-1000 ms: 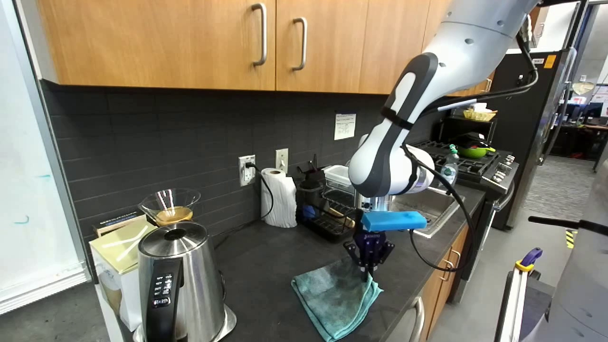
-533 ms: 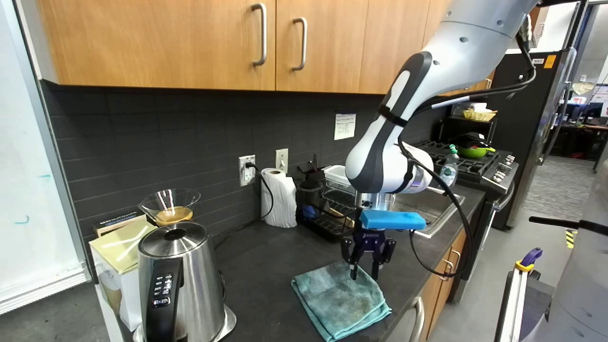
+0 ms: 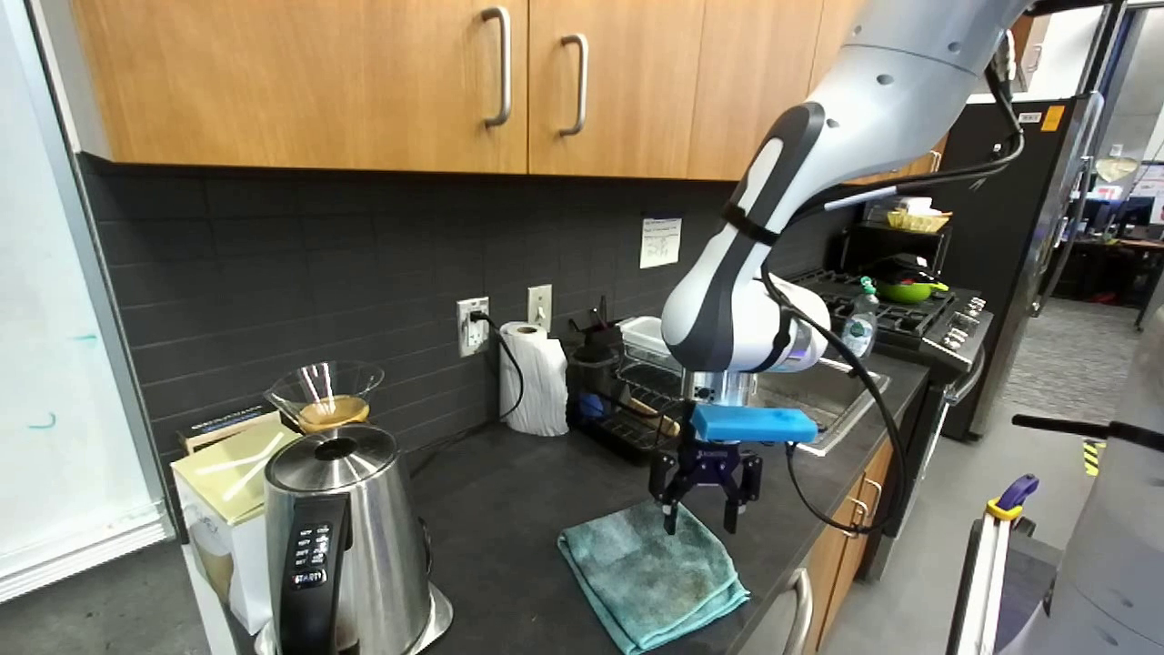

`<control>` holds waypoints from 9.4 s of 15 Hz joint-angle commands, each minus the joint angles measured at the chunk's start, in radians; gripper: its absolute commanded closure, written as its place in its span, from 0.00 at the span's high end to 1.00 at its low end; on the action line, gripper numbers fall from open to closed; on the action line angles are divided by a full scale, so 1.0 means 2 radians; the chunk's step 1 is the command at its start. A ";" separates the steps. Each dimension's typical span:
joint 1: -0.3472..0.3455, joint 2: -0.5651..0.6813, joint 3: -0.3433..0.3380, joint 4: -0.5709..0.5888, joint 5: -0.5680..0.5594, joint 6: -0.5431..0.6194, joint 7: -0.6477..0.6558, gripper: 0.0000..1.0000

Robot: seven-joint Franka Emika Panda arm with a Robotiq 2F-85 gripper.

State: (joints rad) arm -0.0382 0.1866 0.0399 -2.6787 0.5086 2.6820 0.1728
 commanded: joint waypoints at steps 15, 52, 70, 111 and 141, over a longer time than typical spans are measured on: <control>-0.042 0.069 0.012 0.010 0.131 -0.002 -0.143 1.00; -0.053 0.108 0.047 0.012 0.158 0.071 -0.270 1.00; -0.054 0.107 0.046 0.013 0.161 0.069 -0.268 0.27; 0.016 0.138 -0.018 0.129 -0.131 -0.010 -0.019 1.00; 0.015 0.138 -0.022 0.134 -0.143 -0.021 -0.011 0.00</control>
State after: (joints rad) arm -0.0093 0.4801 -0.0050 -2.4018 0.2321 2.6458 0.1397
